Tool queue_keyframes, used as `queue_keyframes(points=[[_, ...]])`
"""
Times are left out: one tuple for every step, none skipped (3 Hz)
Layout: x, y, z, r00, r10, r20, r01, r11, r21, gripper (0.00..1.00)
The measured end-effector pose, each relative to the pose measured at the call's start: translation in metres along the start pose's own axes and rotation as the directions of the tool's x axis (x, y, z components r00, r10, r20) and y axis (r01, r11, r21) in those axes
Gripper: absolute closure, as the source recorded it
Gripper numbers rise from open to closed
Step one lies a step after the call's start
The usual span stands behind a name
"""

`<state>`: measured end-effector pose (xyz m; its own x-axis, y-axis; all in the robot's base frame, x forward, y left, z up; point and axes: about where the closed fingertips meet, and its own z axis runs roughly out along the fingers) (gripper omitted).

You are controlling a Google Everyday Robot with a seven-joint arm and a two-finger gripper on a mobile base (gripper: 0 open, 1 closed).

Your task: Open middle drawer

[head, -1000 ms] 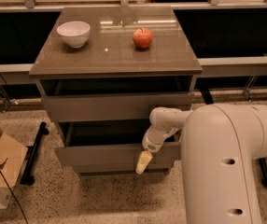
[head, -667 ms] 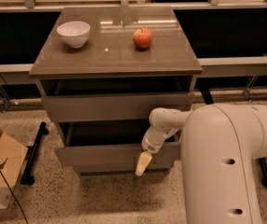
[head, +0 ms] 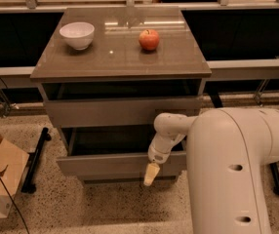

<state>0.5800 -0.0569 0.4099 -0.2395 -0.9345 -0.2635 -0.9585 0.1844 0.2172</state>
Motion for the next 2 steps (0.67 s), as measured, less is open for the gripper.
queue_keyframes(points=[[-0.0005, 0.0005, -0.0019, 1.000, 0.000, 0.000, 0.000, 1.0000, 0.000, 0.54], [-0.0009, 0.0007, -0.0031, 1.000, 0.000, 0.000, 0.000, 1.0000, 0.000, 0.77]])
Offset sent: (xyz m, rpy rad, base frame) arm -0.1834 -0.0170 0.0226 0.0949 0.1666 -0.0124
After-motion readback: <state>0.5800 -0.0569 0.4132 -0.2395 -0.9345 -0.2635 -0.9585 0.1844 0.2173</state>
